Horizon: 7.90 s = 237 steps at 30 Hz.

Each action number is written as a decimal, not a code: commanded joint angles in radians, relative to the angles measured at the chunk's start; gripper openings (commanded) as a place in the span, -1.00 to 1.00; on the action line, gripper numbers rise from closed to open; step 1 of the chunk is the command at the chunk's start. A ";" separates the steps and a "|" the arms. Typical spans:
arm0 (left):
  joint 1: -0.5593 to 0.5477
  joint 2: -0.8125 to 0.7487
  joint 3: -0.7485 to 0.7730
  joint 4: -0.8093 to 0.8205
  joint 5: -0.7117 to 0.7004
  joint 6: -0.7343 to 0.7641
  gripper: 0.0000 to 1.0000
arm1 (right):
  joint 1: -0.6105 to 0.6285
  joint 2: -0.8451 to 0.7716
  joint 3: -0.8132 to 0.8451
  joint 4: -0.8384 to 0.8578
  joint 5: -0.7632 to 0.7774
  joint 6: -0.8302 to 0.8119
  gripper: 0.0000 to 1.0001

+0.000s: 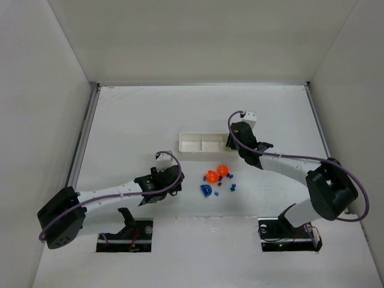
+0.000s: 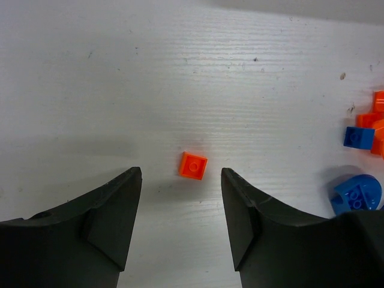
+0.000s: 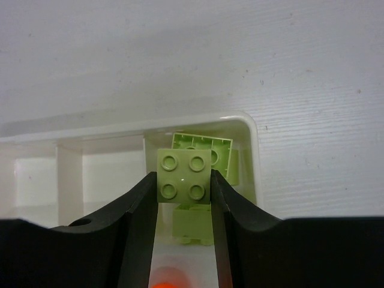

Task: Sort the legos into containers by color

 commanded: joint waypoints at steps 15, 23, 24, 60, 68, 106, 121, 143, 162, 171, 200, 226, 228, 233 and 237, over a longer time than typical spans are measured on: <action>-0.029 0.108 0.054 0.039 -0.059 0.032 -0.08 | 0.021 -0.141 -0.038 0.027 0.081 -0.015 0.17; -0.035 0.167 0.066 0.073 -0.051 0.057 -0.38 | 0.161 -0.259 -0.130 -0.013 0.078 0.032 -0.14; -0.035 0.168 0.067 0.076 -0.051 0.060 -0.45 | 0.185 -0.262 -0.138 -0.030 0.066 0.035 -0.14; 0.235 0.500 0.561 0.274 0.059 0.314 -0.42 | 0.173 -0.102 -0.231 -0.033 -0.129 0.163 -0.22; 0.203 0.356 0.469 0.326 0.022 0.345 -0.06 | 0.149 -0.069 -0.234 0.021 -0.164 0.190 -0.53; -0.287 0.067 0.032 0.325 0.016 -0.095 -0.10 | 0.158 0.252 0.341 0.039 -0.230 0.100 -0.45; -0.331 0.291 0.150 0.334 -0.053 -0.081 0.08 | 0.181 -0.010 0.091 0.096 -0.205 0.095 -0.03; -0.275 0.213 0.152 0.199 -0.058 -0.080 -0.76 | 0.351 -0.381 -0.323 -0.031 -0.070 0.209 -0.05; 0.098 0.390 0.515 0.352 0.116 0.213 -0.71 | 0.503 -0.359 -0.322 -0.177 -0.118 0.222 -0.15; 0.155 0.631 0.695 0.345 0.163 0.253 -0.69 | 0.534 -0.279 -0.282 -0.180 -0.146 0.215 -0.20; 0.098 0.121 0.246 0.265 0.123 0.272 -0.23 | 0.555 -0.066 -0.164 -0.234 -0.139 0.210 -0.66; -0.169 0.243 0.169 0.335 -0.019 0.198 -0.23 | 0.100 0.052 0.150 -0.018 -0.284 -0.020 -0.70; -0.170 0.257 0.170 0.349 -0.012 0.201 -0.23 | 0.091 0.092 0.172 -0.015 -0.279 -0.023 -0.68; -0.176 0.300 0.184 0.371 0.004 0.202 -0.22 | 0.078 0.097 0.175 0.010 -0.242 -0.021 -0.17; -0.180 0.332 0.208 0.377 0.019 0.209 -0.23 | 0.084 0.048 0.140 0.016 -0.236 -0.020 -0.13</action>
